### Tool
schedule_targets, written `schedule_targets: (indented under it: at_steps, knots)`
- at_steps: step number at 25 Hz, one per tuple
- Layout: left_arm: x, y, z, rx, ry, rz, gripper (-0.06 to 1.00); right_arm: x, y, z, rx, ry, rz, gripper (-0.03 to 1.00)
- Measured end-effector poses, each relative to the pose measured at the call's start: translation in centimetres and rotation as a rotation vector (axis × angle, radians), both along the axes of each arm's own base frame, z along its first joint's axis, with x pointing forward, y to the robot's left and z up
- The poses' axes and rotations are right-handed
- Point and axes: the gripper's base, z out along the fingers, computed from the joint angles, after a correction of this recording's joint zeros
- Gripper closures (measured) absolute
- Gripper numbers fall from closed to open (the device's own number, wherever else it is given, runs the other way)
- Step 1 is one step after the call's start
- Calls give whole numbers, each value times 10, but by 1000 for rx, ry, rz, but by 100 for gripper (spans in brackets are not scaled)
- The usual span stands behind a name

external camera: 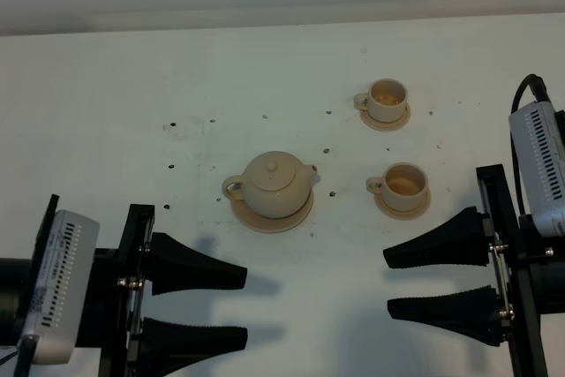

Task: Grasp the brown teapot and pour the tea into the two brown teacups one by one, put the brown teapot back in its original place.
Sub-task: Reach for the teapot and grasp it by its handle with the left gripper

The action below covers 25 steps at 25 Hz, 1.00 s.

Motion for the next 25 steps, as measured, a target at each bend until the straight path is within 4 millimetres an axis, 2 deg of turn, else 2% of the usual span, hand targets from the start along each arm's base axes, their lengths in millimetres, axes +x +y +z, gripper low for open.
schedule_targets:
  at_steps: [7, 25]
  knots:
    - [2, 0, 3, -31, 4, 23, 47, -6, -1, -12, 3, 54, -9, 57]
    - [3, -1, 5, -61, 10, 32, 47, -5, -1, -10, 32, 61, -28, 57]
